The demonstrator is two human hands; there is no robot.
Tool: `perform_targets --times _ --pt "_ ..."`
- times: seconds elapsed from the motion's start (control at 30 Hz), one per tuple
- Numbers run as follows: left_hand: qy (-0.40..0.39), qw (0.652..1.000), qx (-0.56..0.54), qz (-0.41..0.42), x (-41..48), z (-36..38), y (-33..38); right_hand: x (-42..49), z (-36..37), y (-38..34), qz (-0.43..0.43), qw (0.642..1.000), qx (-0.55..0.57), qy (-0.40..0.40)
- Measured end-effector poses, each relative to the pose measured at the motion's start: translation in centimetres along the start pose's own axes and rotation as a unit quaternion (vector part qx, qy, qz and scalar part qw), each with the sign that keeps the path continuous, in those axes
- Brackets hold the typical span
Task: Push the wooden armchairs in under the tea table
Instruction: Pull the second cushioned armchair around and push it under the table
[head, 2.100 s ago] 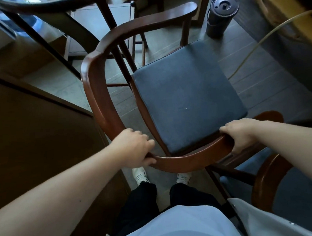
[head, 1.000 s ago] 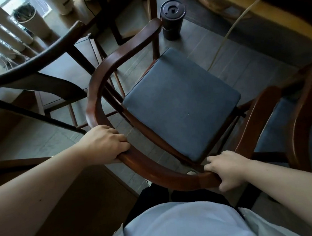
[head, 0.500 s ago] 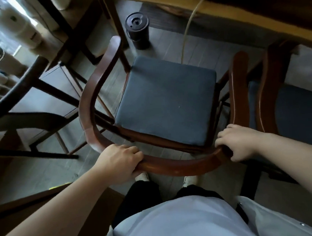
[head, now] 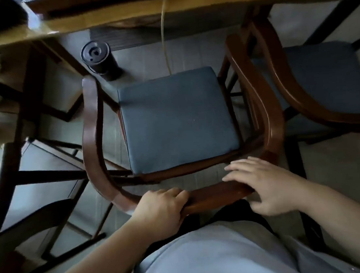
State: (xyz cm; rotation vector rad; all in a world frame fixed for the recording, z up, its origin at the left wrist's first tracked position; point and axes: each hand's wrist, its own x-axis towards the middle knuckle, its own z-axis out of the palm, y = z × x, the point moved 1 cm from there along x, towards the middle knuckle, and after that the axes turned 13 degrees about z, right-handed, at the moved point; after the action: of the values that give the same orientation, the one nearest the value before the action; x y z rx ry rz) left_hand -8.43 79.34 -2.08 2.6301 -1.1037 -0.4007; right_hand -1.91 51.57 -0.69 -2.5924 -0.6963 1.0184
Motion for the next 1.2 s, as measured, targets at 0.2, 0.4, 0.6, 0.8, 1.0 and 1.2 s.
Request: perform_targets --times 0.2,0.4,0.6,0.8,1.0,1.2 --pt "-0.003 0.997 -0.003 0.072 0.0 0.9 -1.1 0.5 4.2 -0.8 -0.020 0.977 -0.032 0.210" --pt "-0.004 0.997 0.026 0.070 -2.0 -0.4 -5.4 3.0 4.6 -4.2 -0.010 0.961 -0.028 0.274" --pt "0.006 0.997 0.075 0.023 -3.9 -3.0 -10.2 6.8 3.8 -7.6 -0.014 0.969 -0.026 0.246" --pt "0.015 0.995 0.086 -0.041 -4.4 -3.7 -9.8 7.5 2.0 -6.2 -0.044 0.985 -0.059 0.153" --pt "0.038 0.996 0.054 -0.052 -3.2 -2.7 -8.5 7.0 1.1 -4.5 -0.077 0.982 -0.104 0.139" --pt "0.089 0.995 0.021 -0.048 1.2 -2.0 -6.4 6.0 -2.1 -0.7 -0.027 0.989 -0.092 0.113"
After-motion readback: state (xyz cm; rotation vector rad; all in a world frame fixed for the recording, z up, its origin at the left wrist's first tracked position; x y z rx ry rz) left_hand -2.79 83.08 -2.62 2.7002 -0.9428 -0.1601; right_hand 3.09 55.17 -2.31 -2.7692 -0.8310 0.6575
